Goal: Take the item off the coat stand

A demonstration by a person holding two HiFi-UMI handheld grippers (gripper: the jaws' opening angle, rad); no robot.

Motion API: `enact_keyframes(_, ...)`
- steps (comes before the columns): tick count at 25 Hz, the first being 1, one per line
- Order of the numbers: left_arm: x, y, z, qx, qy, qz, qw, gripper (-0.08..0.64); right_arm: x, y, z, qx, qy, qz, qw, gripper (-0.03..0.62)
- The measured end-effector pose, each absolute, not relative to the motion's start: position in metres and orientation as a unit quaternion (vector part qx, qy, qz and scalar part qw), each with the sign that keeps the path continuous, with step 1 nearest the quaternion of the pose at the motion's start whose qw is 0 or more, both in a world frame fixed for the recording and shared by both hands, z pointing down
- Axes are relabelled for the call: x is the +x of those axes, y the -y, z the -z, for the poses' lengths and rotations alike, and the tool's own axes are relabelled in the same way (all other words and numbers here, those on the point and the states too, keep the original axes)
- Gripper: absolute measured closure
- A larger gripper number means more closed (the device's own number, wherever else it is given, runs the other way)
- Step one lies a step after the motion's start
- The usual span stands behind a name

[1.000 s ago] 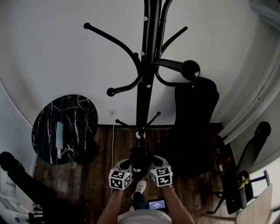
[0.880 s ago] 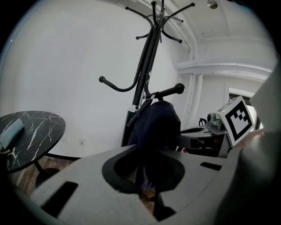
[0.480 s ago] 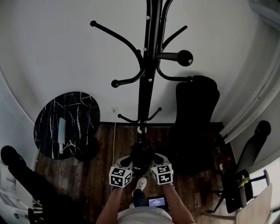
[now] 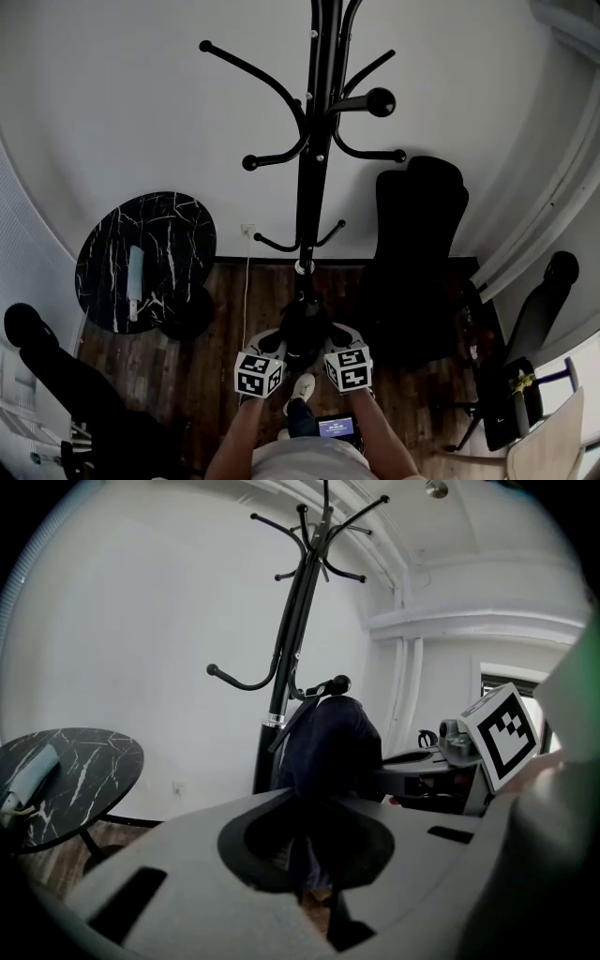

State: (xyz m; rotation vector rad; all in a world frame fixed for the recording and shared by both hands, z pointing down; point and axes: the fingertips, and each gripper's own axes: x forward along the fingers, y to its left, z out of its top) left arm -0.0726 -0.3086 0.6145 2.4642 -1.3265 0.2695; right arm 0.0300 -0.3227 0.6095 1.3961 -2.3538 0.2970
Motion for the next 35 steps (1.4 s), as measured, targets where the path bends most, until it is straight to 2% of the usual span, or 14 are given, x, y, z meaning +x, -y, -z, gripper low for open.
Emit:
enact_keyframes(24, -0.071, 0.279, -0.588, 0.873, 0.459, -0.075, 0.145, 0.529, 0.032, 0.29, -0.588, 0.511, 0.834, -0.092, 0.184, 0.566)
enact_keyframes(35, -0.069, 0.253, -0.564, 0.871, 0.472, -0.046, 0.128, 0.529, 0.035, 0.263, -0.56, 0.518, 0.837, -0.082, 0.157, 0.566)
